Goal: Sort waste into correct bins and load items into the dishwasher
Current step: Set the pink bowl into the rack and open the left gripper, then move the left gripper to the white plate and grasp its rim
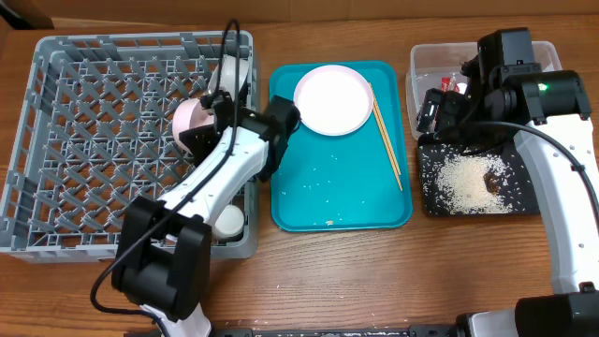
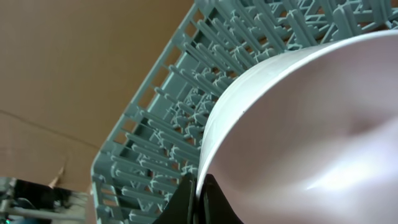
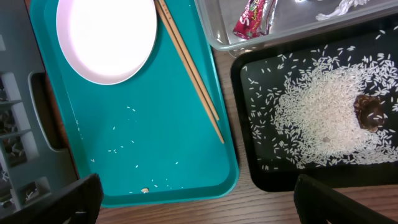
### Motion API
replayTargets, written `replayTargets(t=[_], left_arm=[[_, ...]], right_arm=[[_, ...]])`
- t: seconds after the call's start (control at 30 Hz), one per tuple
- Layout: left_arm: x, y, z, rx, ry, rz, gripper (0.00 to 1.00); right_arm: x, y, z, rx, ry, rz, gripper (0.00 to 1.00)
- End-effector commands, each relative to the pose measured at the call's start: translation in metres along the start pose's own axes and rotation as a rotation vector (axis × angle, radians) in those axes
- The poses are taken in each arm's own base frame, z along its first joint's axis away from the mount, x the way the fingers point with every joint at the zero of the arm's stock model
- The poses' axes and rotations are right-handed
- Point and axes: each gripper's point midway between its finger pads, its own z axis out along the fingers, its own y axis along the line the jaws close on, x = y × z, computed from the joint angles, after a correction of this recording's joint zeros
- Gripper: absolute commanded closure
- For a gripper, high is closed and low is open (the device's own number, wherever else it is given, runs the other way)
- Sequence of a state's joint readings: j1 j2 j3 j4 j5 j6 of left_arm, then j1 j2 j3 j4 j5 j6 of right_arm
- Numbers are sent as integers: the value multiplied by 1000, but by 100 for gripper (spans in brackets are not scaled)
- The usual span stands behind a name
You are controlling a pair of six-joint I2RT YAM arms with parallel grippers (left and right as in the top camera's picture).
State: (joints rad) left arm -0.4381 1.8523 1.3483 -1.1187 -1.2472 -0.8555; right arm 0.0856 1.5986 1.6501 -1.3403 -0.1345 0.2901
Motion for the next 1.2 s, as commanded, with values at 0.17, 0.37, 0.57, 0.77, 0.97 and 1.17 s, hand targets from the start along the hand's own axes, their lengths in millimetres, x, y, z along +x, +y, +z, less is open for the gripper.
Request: replayTargets(t=[0.17,0.37,0.57,0.77,0.97,1.17], left_arm=[[-16,1,-13,-89,-144,132,96],[-15,-7,-24,-59,-155,173,96],[4,-22,-28,39,-69,226,70],[23,-35,-30,132,23,336,65],[39,-37,-41,238,164,401,64],[40,-36,-63,385,292,471,46]], right_arm=[[-1,2,-2,-11,-7,-5,0],[-1,2,-2,-11,-7,-5,1],[-1,2,-2,-12,-7,-5,0],[-1,2,-2,-11,-7,-5,0],[-1,2,-2,-11,-7,-5,0],[-1,2,-2,-11,-7,-5,0]])
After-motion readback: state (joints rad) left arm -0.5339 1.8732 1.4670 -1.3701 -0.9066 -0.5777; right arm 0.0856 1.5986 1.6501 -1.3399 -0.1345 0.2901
